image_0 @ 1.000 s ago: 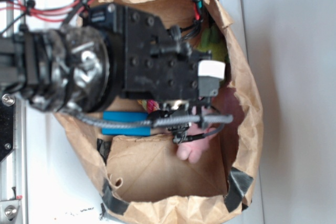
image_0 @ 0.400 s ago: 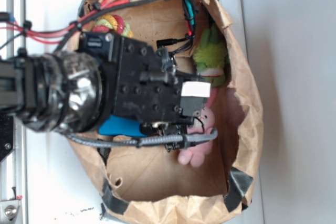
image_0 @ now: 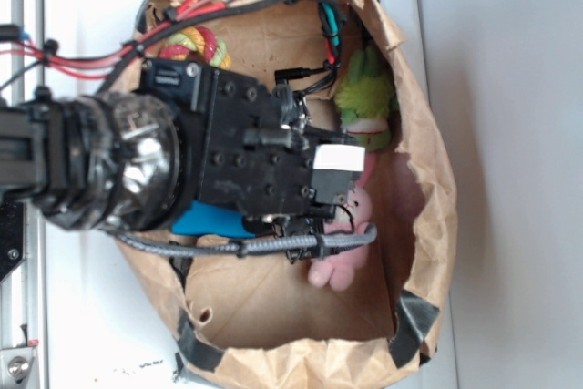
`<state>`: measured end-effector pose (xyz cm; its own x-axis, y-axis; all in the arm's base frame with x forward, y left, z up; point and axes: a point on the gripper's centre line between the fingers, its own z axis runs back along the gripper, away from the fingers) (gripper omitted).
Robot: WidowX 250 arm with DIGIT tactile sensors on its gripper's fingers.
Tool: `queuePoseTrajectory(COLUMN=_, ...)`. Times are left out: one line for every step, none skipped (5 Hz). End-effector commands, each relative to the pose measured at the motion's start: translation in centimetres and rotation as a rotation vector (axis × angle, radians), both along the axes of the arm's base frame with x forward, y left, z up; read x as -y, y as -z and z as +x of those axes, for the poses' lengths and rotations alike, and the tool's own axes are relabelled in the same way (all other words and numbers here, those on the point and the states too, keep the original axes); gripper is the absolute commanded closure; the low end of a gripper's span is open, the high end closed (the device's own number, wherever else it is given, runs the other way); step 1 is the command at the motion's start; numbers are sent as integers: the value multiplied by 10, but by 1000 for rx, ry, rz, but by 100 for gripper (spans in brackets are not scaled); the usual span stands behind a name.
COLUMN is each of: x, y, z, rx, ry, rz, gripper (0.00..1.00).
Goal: Grab the green block.
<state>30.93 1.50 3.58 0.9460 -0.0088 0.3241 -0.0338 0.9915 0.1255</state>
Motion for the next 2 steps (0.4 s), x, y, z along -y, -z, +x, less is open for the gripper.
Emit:
queuePoseTrajectory(x=5, y=-2, z=15, rx=78, ry=80, rz=33, gripper=0)
queuePoseTrajectory(x=4, y=-2, z=16, rx=95, ry=118, rz=33, gripper=0)
